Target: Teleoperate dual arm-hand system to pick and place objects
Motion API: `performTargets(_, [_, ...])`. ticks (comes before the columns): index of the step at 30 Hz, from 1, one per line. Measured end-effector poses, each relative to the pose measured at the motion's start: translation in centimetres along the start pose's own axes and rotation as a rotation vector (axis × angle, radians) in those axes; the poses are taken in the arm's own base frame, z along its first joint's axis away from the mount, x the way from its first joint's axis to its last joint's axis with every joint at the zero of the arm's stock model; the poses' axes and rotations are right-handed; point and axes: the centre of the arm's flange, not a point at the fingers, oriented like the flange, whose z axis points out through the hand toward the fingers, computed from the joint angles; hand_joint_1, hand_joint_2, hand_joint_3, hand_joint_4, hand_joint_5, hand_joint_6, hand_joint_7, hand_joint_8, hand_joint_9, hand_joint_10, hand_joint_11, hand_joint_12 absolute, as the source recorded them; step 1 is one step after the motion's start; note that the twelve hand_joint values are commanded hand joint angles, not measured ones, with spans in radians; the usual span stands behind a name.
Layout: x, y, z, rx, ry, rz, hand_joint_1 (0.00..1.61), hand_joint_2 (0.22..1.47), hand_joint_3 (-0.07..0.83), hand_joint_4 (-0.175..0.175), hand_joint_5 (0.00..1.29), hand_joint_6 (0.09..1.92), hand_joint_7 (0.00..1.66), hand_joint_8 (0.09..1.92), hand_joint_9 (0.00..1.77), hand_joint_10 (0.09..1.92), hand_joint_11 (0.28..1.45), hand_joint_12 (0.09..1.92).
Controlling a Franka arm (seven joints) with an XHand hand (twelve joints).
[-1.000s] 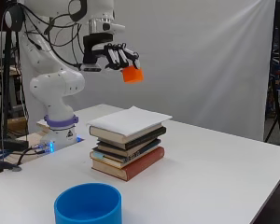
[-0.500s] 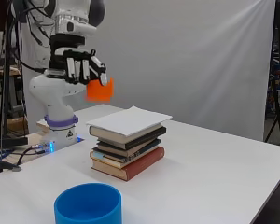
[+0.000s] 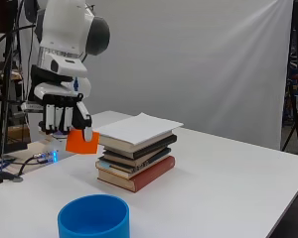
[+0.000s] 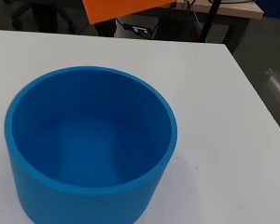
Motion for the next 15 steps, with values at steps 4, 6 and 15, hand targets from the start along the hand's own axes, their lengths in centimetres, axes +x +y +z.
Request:
performTargets(4, [2.6,4.4,4.5,0.043,-0.004,-0.009,0.98,1.17,0.001,0.175,0.87,1.18,1.34,1.92,1.57,1.92,1.22,1.78])
performTargets(6, [4.1,6.1,6.3,0.072,0.039,0.0,0.97,1.17,0.001,0.175,0.86,1.18,1.34,1.92,1.57,1.92,1.22,1.77])
performTargets(15, [4.4,4.5,5.5,0.129,0.11,-0.014,0.12,0.99,-0.002,0.04,0.1,0.12,0.23,0.2,0.36,0.28,0.46,0.21])
